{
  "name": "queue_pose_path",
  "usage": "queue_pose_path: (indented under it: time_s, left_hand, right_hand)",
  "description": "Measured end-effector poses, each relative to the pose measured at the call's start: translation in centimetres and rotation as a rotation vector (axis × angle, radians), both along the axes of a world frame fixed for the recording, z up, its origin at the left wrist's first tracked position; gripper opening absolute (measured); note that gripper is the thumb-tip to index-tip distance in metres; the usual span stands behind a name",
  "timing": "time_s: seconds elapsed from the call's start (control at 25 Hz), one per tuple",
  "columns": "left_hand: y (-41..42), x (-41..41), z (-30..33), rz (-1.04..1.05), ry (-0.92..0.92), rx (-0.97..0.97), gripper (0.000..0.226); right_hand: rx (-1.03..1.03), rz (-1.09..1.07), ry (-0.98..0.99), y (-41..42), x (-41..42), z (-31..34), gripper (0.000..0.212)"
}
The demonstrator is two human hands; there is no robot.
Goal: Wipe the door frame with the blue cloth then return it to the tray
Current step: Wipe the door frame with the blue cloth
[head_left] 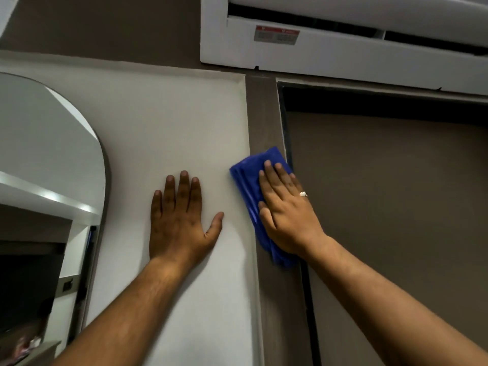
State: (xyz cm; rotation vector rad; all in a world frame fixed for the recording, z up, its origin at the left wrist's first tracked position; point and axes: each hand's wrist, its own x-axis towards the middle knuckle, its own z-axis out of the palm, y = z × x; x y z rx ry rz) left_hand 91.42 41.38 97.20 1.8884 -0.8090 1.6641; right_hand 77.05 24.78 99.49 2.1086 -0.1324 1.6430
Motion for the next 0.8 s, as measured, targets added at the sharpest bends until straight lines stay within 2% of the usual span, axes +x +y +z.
queue_pose_path:
  time_s: [0.12,0.28,0.32,0.48,0.6,0.8]
  left_hand:
    - [0.2,-0.1,-1.1,0.003,-0.01,0.041,0.087]
    - [0.1,0.1,-2.1,0.028,-0.022,0.04,0.086]
    - [0.1,0.1,-2.2,0.031,-0.022,0.042,0.086]
    - [0.4,0.3,-3.3,0.039,-0.005,0.059,0.086]
    - [0.8,0.0,-6.0,0.038,0.028,0.055,0.085]
    - [1.0,0.0,-7.8,0.021,0.045,0.063,0.085]
  right_hand:
    - [-0.058,-0.07,0.082,-0.9,-1.0,-0.3,0.059]
    - [0.366,0.095,-0.048,0.5,0.1,3.5,0.06]
    - [0.38,0.089,-0.075,0.9,0.5,3.4,0.06]
    - [0.027,-0.023,-0.018,0.9,0.4,-3.6,0.062]
    - [-0.033,-0.06,0.084,-0.6,-1.1,-5.9,0.062]
    - [0.376,0.006,-0.087,0.8,0.0,-2.6,0.06]
